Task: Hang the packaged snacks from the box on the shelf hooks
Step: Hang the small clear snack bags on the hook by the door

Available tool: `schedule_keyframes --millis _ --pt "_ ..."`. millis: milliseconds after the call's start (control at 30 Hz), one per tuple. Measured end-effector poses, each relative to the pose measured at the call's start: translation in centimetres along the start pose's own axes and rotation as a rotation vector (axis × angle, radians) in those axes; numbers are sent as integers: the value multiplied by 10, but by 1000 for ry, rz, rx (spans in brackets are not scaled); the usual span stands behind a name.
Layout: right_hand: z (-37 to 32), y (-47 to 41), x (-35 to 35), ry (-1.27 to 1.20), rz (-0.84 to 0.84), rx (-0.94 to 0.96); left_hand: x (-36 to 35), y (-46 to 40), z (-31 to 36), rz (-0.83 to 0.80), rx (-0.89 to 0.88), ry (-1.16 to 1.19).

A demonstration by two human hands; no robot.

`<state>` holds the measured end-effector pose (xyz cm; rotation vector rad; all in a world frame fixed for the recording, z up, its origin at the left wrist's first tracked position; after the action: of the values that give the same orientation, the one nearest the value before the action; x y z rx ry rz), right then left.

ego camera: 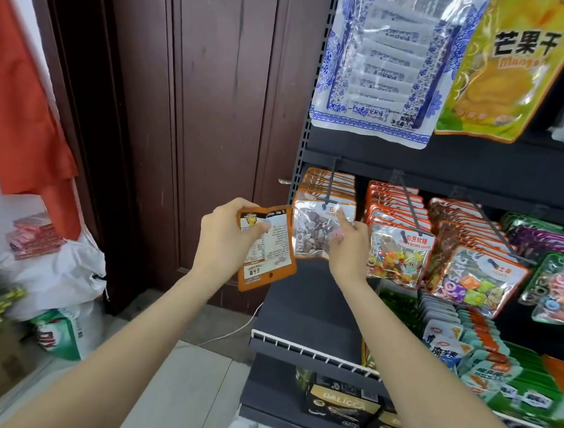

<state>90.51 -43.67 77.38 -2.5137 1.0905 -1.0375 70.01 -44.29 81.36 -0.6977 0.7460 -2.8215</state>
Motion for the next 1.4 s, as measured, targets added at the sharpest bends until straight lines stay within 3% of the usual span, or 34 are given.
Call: schedule_keyframes --millis 133,233,300,367,433,533,667,767,1000,1400 --pt "9 14 8 238 -13 191 -7 -2 -4 -38 319 307" --pt "7 35 23 -65 -260 410 -19 2 -4 -174 577 550" --pt "4 42 33 -309 -373 358 -30 4 -3 -263 695 628" --pt "3 40 39 -456 -348 191 -41 4 -3 -320 802 736" --pt "5 35 42 -438 -284 72 -50 3 -1 -369 853 746" --pt "11 25 41 -359 -242 -8 -60 2 -3 -388 637 426" --pt "9 16 39 -349 -201 -60 -62 3 -5 -374 214 353" --pt "2 13 41 -406 -96 9 -65 2 -10 -359 60 257" --pt "-4 8 36 -127 -26 224 -72 -4 -15 -351 -44 99" --pt "0 -7 24 7 -30 185 -86 -20 -19 -365 -20 -38"
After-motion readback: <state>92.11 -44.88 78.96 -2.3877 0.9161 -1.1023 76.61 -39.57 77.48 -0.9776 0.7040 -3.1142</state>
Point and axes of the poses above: each hand's wrist, its own y-axis away from the middle knuckle, its own x-axis out of the back of the hand, z = x × y, the point moved 1 cm from there along -y, towards the middle knuckle, and after that the axes turned 5 degrees about z, right-handed, at the moved point
